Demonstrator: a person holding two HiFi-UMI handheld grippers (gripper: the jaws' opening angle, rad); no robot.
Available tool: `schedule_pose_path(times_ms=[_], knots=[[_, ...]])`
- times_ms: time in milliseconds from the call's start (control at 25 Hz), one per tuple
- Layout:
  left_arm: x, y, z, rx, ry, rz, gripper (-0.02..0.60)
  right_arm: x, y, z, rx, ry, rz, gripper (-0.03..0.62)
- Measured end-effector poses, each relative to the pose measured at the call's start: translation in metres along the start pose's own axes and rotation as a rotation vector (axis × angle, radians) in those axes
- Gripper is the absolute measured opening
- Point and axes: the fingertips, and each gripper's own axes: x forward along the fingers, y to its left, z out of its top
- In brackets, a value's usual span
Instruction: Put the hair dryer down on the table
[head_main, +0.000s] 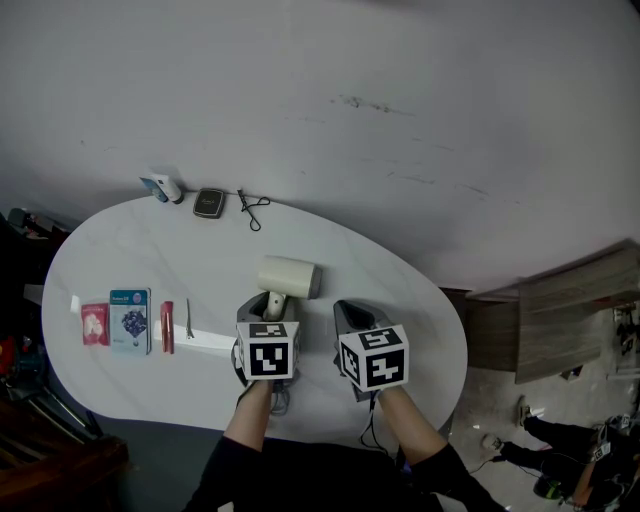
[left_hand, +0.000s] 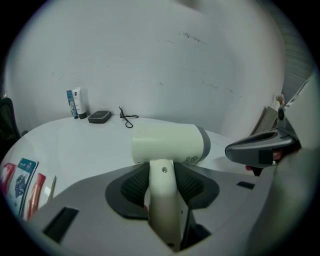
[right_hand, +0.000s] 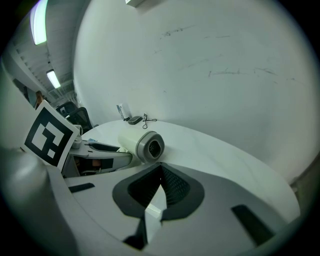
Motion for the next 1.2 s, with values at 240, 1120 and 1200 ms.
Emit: schedule_pose_path(times_ms=[240, 1120, 1200], knots=[[0.004, -0.001, -0.006, 0.022, 0.017, 0.006, 0.172, -0.003, 0.001, 0.000, 0.004, -0.003, -0.003, 0.002], [-0.015, -0.006, 0.006, -0.053, -0.024, -0.064, 0.181, -0.016, 0.003, -0.008, -0.002, -0.001, -0.019, 0.002], [-0.021, -0.004, 0.009, -0.064, -0.045, -0.062, 0.181, -0.019, 0.004, -0.007, 0.001, -0.007, -0.018, 0.002]])
